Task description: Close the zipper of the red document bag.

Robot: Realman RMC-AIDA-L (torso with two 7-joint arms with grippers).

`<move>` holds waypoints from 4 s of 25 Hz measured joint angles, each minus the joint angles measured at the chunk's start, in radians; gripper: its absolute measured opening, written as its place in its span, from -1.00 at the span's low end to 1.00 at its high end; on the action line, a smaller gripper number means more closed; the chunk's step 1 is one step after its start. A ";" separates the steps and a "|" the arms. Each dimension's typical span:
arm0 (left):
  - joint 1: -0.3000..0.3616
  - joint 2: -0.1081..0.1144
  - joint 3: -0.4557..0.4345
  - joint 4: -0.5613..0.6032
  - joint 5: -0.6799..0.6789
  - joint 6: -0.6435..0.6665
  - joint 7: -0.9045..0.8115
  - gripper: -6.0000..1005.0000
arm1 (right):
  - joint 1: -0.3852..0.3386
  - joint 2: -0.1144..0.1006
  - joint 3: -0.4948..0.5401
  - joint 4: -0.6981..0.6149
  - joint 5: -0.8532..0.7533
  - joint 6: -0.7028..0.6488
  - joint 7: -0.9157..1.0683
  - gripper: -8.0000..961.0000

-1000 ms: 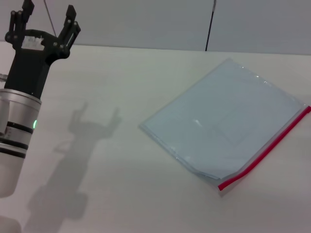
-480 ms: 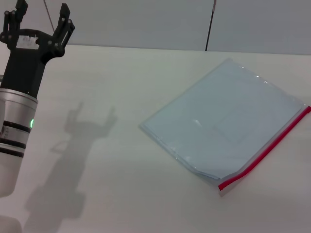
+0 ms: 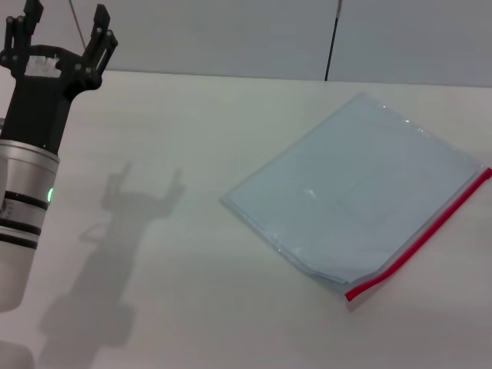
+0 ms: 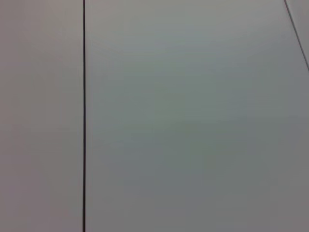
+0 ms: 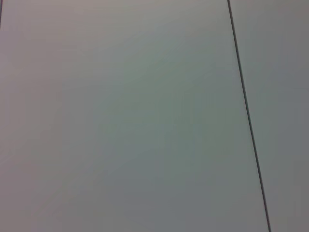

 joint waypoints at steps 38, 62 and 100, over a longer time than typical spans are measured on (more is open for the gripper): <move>-0.001 -0.002 0.004 -0.002 0.000 -0.013 -0.001 0.75 | -0.004 0.000 0.004 0.000 0.000 -0.001 0.000 0.74; 0.002 -0.002 0.004 -0.002 0.000 -0.025 -0.001 0.75 | -0.007 0.002 0.004 0.003 0.000 0.007 0.001 0.74; 0.000 -0.002 0.004 -0.002 0.006 -0.032 -0.001 0.75 | -0.008 0.002 0.004 0.004 0.000 0.009 0.002 0.74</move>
